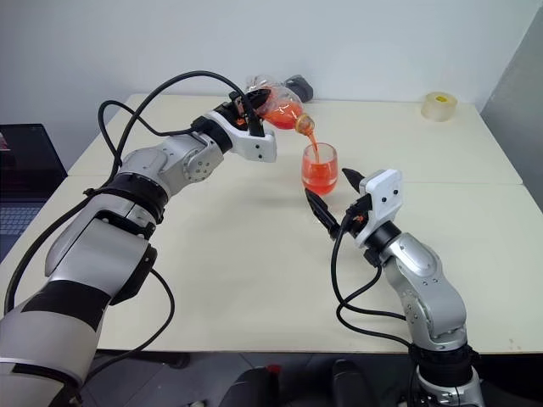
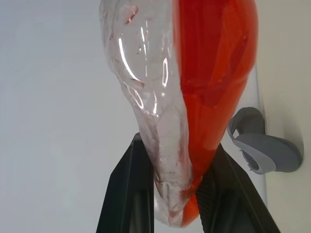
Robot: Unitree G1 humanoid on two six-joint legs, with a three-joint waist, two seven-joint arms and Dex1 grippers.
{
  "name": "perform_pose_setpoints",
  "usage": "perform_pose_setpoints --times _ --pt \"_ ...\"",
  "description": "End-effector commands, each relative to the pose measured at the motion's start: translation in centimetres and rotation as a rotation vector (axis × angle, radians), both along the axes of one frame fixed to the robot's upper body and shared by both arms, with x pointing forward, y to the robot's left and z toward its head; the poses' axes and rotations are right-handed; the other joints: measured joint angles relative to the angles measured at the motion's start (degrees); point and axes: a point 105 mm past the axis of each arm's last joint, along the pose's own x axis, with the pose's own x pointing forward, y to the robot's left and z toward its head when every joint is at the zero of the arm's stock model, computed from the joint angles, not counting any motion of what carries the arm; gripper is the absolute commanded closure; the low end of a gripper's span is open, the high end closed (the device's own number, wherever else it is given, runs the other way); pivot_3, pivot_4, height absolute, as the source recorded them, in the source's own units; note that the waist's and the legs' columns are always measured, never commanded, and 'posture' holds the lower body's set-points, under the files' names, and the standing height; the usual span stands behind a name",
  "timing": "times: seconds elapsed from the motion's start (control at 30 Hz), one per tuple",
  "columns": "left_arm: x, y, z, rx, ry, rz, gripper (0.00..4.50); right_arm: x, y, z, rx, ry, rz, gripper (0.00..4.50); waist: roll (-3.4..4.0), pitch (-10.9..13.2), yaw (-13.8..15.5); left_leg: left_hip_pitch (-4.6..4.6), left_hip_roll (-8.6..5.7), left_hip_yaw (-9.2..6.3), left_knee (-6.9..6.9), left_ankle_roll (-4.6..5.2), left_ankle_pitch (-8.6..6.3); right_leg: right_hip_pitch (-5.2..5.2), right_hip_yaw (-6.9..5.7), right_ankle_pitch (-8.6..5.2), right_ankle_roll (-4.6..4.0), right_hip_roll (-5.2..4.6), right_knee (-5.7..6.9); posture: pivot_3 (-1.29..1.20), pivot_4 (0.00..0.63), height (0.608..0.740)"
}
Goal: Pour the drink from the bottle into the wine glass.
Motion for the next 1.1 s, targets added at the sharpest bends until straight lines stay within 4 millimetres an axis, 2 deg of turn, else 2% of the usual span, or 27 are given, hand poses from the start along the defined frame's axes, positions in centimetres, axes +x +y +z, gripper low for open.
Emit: perform_pose_setpoints --times 0.03,0.43,0.6,0.8,0.93,1.1 --pt "-0.2 0.1 2.4 -0.022 -0.066 -0.001 3.76 -0.5 0.1 1.0 0.013 -0.046 0.004 0.0 0.0 0.0 0.0 0.0 0.0 0.0 0.0 0.0 0.0 0.0 0.0 0.0 0.0 0.0 0.0 0.0 0.15 0.74" --pt "0.1 0.4 1.7 -0.114 0.015 0.006 3.76 -0.5 0.1 1.0 0.012 -0.045 0.003 0.0 0.0 0.0 0.0 0.0 0.0 0.0 0.01 0.0 0.0 0.0 0.0 0.0 0.0 0.0 0.01 0.0 0.15 0.74" --pt "-0.2 -0.1 1.4 -0.203 0.078 -0.043 3.76 -0.5 0.1 0.9 0.01 -0.043 0.008 0.0 0.0 0.0 0.0 0.01 0.01 0.0 0.02 -0.01 0.0 0.0 0.0 0.0 0.0 0.0 0.02 0.0 0.15 0.74" --pt "-1.0 -1.0 0.6 -0.388 0.216 -0.162 3.76 -0.6 0.3 0.8 -0.015 -0.049 0.024 0.0 0.0 0.0 0.0 -0.01 0.01 0.0 0.05 -0.14 0.08 0.0 0.0 0.0 0.0 -0.01 0.02 0.0 0.15 0.74" --pt "-0.9 0.5 -0.2 -0.6 0.331 -0.172 3.76 -1.2 1.0 0.4 -0.069 -0.049 0.092 0.0 0.01 0.0 -0.2 0.02 0.02 0.02 0.05 -0.16 0.09 0.0 0.03 0.0 -0.01 -0.02 0.04 0.0 0.15 0.74" --pt "-0.4 5.1 -3.5 -0.917 0.502 -0.082 3.76 -2.9 2.6 -0.4 -0.148 -0.013 0.257 0.0 0.02 0.0 -0.5 0.05 0.07 0.01 0.06 -0.12 0.07 0.0 0.02 0.0 -0.01 0.0 0.08 0.0 0.15 0.74"
